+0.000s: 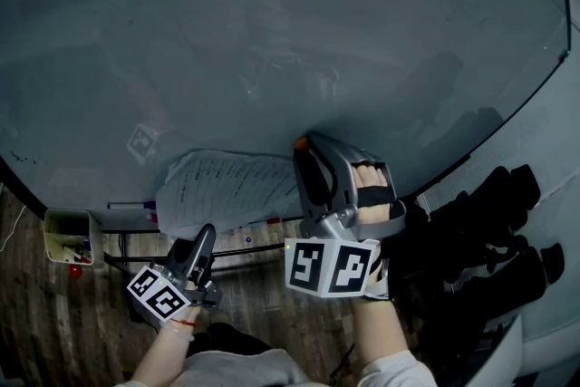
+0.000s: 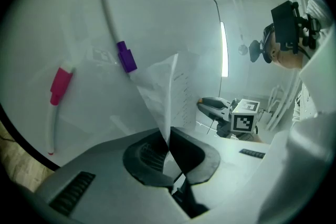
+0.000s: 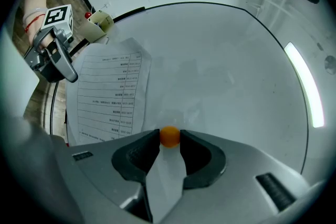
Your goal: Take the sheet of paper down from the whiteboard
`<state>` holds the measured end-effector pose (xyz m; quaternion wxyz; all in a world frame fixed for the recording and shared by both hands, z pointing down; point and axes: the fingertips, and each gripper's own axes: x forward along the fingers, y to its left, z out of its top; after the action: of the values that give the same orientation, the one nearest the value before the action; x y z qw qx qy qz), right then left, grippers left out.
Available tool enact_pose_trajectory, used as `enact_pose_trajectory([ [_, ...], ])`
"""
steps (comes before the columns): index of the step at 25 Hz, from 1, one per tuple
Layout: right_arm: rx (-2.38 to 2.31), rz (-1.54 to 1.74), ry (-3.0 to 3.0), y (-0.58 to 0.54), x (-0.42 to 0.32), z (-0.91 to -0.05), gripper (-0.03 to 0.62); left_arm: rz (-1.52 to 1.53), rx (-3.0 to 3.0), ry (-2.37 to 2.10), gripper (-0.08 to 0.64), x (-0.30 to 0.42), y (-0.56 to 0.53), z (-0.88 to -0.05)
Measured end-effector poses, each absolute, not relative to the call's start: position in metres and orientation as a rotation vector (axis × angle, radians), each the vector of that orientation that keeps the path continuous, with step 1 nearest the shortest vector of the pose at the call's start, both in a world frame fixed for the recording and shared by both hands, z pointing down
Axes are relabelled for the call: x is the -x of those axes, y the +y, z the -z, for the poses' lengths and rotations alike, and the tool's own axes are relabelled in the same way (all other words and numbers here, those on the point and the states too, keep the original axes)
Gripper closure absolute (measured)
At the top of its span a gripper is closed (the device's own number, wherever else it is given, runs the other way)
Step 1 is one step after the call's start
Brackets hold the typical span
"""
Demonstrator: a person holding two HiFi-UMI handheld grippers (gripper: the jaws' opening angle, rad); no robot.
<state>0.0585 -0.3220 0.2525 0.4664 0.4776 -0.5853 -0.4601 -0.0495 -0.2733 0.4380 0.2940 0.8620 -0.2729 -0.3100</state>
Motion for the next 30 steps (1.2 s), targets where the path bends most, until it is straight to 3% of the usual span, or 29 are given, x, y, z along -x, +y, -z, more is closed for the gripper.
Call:
enact_pose_trajectory([
  [11, -1.192, 1.135, -1.464, -0.321, -0.059, -0.257, 0.43, 0.834, -2.278, -0.725, 0.545, 0.052, -0.272, -0.439],
  [30, -1.26, 1.086, -1.483, -0.289, -0.077, -0.255, 0.442, 0.852, -2.295, -0.678, 0.545, 0.048, -0.253, -0.421],
])
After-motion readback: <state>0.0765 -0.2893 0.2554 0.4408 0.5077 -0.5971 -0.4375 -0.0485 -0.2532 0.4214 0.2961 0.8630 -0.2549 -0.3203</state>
